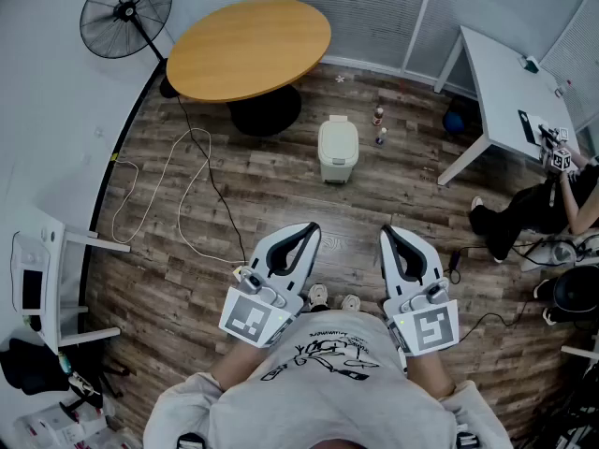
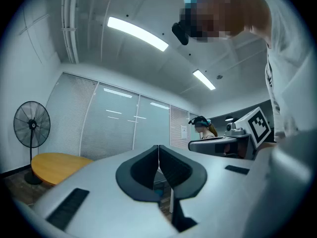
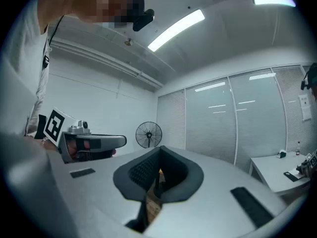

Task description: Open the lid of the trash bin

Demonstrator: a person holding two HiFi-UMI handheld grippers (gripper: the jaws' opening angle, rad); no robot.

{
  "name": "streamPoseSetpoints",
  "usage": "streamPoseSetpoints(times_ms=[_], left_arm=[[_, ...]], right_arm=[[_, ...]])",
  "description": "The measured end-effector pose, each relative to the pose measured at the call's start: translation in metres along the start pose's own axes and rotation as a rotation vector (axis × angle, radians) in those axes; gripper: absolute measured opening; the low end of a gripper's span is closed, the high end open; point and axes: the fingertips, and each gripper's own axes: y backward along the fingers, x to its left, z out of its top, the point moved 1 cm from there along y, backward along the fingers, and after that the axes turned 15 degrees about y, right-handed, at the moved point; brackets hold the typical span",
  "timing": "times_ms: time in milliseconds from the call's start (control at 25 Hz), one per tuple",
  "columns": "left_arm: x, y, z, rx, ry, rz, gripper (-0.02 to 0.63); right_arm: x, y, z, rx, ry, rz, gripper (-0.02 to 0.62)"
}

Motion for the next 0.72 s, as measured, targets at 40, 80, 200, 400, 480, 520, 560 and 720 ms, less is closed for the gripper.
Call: streamPoseSetpoints(times_ms=[40,80,200,400,480,520,560,720], left_arm=[[0.000,0.000,0.000,0.000,0.000,-0.001,0.020],[0.000,0.000,0.000,-0.001,0.000,-0.002,0.020],[0.001,0.001,0.001,0.001,-0.005,-0.006,0.020],[0.008,0.008,0.000,0.032,0.016,-0.004,0.020],[0.012,0.010,0.003,0.011,0.010,-0.015,0.020],[0.014,0.012,0.003,0.011,0.010,-0.017,0.020],[0.015,0.013,0.002,0.013,0.011,-0.018,0.020],[0.021,0.015,-0.002,0.023,0.022,-0.018,0.020]], right_arm=[[-0.001,0.000,0.000,-0.001,0.003,0.000,0.005],[-0.001,-0.001,0.001,-0.001,0.005,0.000,0.005],[0.001,-0.001,0.001,0.003,0.015,-0.002,0.005],[0.006,-0.004,-0.001,0.000,-0.025,-0.024,0.006],[0.009,-0.007,0.000,-0.013,-0.045,-0.028,0.008],[0.011,-0.009,0.000,-0.011,-0.044,-0.028,0.008],[0.012,-0.010,0.000,-0.006,-0.039,-0.029,0.008],[0.013,-0.013,-0.003,0.013,-0.037,-0.038,0.008]])
